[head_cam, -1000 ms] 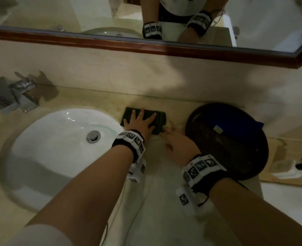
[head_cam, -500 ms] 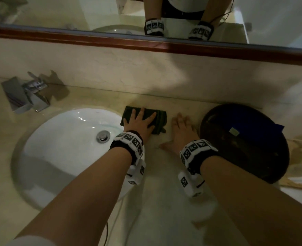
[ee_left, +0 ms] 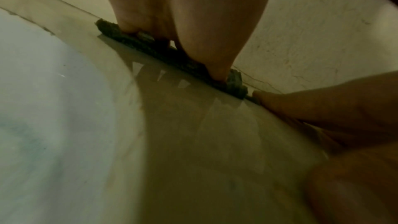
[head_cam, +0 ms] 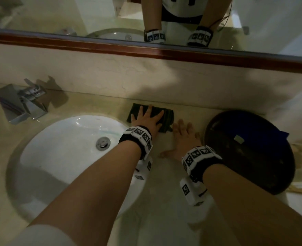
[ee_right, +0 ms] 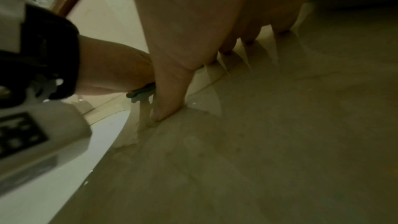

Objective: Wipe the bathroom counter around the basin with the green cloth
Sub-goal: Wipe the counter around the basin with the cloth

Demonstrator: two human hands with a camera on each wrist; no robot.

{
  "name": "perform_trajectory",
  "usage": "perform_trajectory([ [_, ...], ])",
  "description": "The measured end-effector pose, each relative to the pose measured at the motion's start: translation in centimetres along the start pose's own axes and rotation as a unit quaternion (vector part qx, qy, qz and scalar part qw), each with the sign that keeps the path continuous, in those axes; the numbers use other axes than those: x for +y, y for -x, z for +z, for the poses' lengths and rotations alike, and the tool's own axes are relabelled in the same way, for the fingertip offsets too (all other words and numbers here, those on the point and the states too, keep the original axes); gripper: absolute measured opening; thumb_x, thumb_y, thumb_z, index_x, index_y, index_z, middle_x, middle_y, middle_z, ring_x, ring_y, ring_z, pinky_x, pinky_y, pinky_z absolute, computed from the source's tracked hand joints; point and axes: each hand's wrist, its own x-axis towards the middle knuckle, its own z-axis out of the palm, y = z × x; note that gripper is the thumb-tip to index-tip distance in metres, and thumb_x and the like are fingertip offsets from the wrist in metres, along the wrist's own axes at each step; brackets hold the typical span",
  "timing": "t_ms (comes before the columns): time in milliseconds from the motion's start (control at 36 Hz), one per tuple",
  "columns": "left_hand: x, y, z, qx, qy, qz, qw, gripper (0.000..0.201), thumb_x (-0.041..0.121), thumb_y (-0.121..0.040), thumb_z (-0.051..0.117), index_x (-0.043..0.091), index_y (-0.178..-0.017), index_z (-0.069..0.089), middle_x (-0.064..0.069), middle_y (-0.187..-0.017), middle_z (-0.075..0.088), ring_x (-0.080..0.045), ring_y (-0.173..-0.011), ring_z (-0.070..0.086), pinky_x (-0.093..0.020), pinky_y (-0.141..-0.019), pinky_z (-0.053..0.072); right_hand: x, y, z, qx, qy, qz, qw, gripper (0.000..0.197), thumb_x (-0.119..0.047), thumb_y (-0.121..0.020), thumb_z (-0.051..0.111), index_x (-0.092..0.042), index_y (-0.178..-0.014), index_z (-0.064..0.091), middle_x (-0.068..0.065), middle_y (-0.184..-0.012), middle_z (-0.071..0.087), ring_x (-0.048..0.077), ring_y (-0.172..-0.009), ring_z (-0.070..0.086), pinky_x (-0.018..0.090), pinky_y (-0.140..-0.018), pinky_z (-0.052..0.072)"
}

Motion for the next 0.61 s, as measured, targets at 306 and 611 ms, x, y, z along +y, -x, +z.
perform_trajectory([
  [306,-1.9,-1.8,-1.3,0.012,-0.004,0.013,1.000,0.055,0.054,-0.100,0.030,0.053,-0.149,0.004,0.007,-0.163,-0.010,-0.030,-0.148,-0.011,-0.059,-0.115,-0.001,-0.1,-0.2,-0.6,-0.032,-0.020,0.008,0.999,0.128,-0.080,-0.067,0.058,-0.024,-0.151,-0.020,0.001,-0.157,-0.029,0.033,-0.145,-0.019,0.056,-0.118,0.008],
  [611,-3.8,-1.2,-1.1,0.030,0.005,-0.008,1.000,0.054,0.053,-0.101,0.030,0.052,-0.149,0.005,0.007,-0.162,-0.013,-0.030,-0.148,-0.011,-0.059,-0.115,-0.001,-0.3,-0.1,-0.7,-0.033,-0.024,0.009,0.999,0.128,-0.075,-0.068,0.063,-0.024,-0.151,-0.019,0.000,-0.157,-0.029,0.033,-0.146,-0.017,0.056,-0.117,0.008],
])
